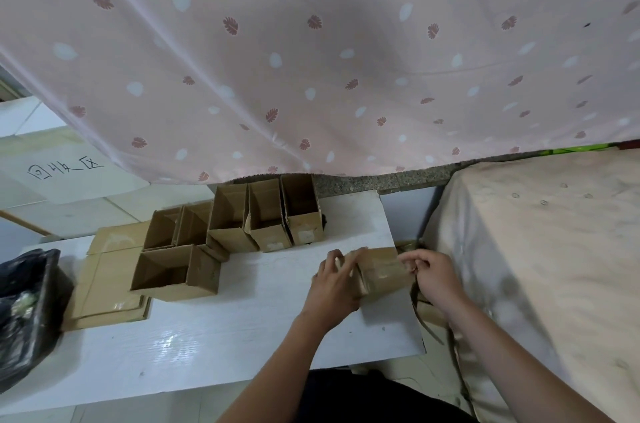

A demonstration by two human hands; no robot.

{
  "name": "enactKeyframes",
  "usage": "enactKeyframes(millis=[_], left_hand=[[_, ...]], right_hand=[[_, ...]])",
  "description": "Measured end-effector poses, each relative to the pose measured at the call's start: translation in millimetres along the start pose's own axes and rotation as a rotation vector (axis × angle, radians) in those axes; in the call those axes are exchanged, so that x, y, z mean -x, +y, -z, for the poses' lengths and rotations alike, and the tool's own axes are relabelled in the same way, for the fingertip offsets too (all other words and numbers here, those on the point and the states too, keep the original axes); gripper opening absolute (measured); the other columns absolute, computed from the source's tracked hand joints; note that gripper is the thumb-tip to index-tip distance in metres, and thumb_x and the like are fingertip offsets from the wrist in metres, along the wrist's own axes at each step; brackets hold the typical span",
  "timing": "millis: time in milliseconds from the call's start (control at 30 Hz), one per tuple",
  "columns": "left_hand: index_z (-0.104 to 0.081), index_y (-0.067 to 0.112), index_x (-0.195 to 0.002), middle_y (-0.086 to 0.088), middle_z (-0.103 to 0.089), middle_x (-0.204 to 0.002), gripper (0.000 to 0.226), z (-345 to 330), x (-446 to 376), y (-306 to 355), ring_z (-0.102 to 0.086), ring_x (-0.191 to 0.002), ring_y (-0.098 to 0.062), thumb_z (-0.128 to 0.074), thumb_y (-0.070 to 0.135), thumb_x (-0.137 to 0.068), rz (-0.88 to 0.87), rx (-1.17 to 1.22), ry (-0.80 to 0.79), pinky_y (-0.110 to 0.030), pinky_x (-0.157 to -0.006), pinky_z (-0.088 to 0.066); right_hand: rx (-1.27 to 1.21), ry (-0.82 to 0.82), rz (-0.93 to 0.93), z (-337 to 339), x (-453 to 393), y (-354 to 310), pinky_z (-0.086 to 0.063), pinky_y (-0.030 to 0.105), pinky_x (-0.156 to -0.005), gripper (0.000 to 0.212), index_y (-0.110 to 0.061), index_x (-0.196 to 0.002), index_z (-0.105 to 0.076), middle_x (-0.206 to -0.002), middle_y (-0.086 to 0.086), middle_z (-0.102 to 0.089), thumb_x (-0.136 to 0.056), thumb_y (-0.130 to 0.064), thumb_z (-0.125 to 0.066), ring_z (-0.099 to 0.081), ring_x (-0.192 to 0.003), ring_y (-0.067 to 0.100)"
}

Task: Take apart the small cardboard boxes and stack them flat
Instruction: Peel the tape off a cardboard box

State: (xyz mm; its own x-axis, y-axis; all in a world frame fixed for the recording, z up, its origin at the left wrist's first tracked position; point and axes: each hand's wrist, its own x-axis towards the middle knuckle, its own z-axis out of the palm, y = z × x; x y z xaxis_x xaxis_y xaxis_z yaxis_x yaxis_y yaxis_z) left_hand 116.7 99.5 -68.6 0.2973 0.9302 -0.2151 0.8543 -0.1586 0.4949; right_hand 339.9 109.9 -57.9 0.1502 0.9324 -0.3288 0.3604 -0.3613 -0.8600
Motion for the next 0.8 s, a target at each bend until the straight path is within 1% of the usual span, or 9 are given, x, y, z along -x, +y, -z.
enactKeyframes(millis=[100, 233, 333, 433, 500, 600, 633, 700, 800], left_hand=[[-0.032, 0.044, -0.145, 0.001, -0.024, -0.138, 0.091, 3.7, 6.1, -13.3, -0.04, -0.125, -0.029, -0.082, 0.021, -0.073, -0.008, 0.122, -0.002, -0.043, -0.102, -0.049], [-0.034, 0.043, -0.14, 0.008, -0.024, -0.133, 0.088, -1.2, 14.3, -25.0, -0.044, -0.121, -0.027, -0.081, 0.016, -0.072, 0.012, 0.228, 0.032, -0.028, -0.097, -0.049], [-0.028, 0.04, -0.147, 0.001, -0.022, -0.141, 0.092, -3.6, 17.0, -30.1, -0.043, -0.126, -0.029, -0.077, 0.009, -0.075, 0.054, 0.23, 0.014, -0.031, -0.1, -0.049], [-0.017, 0.043, -0.153, -0.001, -0.013, -0.15, 0.099, -3.5, 22.2, -34.3, -0.043, -0.129, -0.033, -0.068, -0.001, -0.08, 0.117, 0.224, -0.006, -0.037, -0.1, -0.051], [-0.01, 0.043, -0.154, -0.003, -0.006, -0.154, 0.101, -4.0, 27.2, -37.8, -0.046, -0.128, -0.037, -0.061, -0.007, -0.083, 0.147, 0.192, -0.002, -0.039, -0.097, -0.052], [-0.002, 0.044, -0.152, -0.011, 0.001, -0.157, 0.1, -6.3, 34.3, -43.5, -0.048, -0.124, -0.04, -0.055, -0.01, -0.086, 0.166, 0.117, 0.016, -0.037, -0.094, -0.052], [0.001, 0.041, -0.153, -0.012, 0.005, -0.159, 0.099, -7.3, 35.7, -44.6, -0.044, -0.131, -0.041, -0.055, -0.007, -0.088, 0.179, 0.098, 0.008, -0.038, -0.098, -0.051], [0.009, 0.034, -0.157, -0.012, 0.019, -0.162, 0.097, -10.6, 36.2, -45.3, -0.015, -0.149, -0.041, -0.057, 0.003, -0.092, 0.215, 0.043, -0.013, -0.04, -0.113, -0.039], [0.022, 0.022, -0.155, -0.005, 0.038, -0.158, 0.1, -14.4, 31.6, -40.9, 0.029, -0.149, -0.03, -0.055, 0.044, -0.095, 0.231, -0.125, -0.045, -0.044, -0.125, 0.001]], right_hand=[[-0.01, -0.001, 0.004, 2.4, -0.7, -9.6, -0.041, 0.005, -0.069, 0.043, -0.022, -0.097, -0.073, -0.093, -0.003, -0.068, -0.1, 0.004, -0.039, -0.061, -0.089, 0.001], [0.049, -0.069, -0.013, -1.0, -3.1, -13.9, -0.048, 0.021, -0.083, 0.021, -0.019, -0.111, -0.07, -0.107, -0.006, -0.068, -0.099, -0.012, -0.055, -0.062, -0.101, 0.005], [0.136, -0.172, 0.02, -10.7, -2.2, -15.5, -0.052, 0.033, -0.096, 0.016, -0.016, -0.101, -0.07, -0.11, 0.0, -0.066, -0.094, -0.006, -0.059, -0.065, -0.103, 0.012], [0.235, -0.194, 0.098, -20.6, 2.1, -25.4, -0.052, 0.016, -0.075, 0.021, -0.022, -0.073, -0.073, -0.093, -0.002, -0.066, -0.083, -0.004, -0.07, -0.067, -0.079, 0.003], [0.336, -0.196, 0.166, -27.1, 0.6, -31.5, -0.046, 0.017, -0.067, 0.038, -0.035, -0.052, -0.069, -0.078, -0.005, -0.064, -0.077, -0.008, -0.078, -0.061, -0.072, 0.006], [0.471, -0.255, 0.231, -39.3, 1.8, -38.3, -0.04, 0.017, -0.07, 0.015, -0.021, -0.065, -0.078, -0.085, -0.006, -0.059, -0.078, -0.012, -0.08, -0.057, -0.079, 0.013], [0.497, -0.259, 0.245, -43.3, 1.4, -38.4, -0.037, 0.011, -0.068, 0.008, -0.014, -0.071, -0.079, -0.095, -0.006, -0.055, -0.079, -0.012, -0.08, -0.057, -0.08, 0.013], [0.534, -0.261, 0.266, -51.9, -0.3, -36.5, -0.033, 0.002, -0.065, 0.006, -0.007, -0.077, -0.078, -0.112, -0.005, -0.043, -0.082, -0.009, -0.078, -0.057, -0.075, 0.011], [0.553, -0.279, 0.286, -60.2, -1.9, -38.1, -0.034, -0.001, -0.065, 0.005, -0.005, -0.083, -0.078, -0.108, -0.005, -0.045, -0.085, -0.007, -0.074, -0.054, -0.076, 0.008]])
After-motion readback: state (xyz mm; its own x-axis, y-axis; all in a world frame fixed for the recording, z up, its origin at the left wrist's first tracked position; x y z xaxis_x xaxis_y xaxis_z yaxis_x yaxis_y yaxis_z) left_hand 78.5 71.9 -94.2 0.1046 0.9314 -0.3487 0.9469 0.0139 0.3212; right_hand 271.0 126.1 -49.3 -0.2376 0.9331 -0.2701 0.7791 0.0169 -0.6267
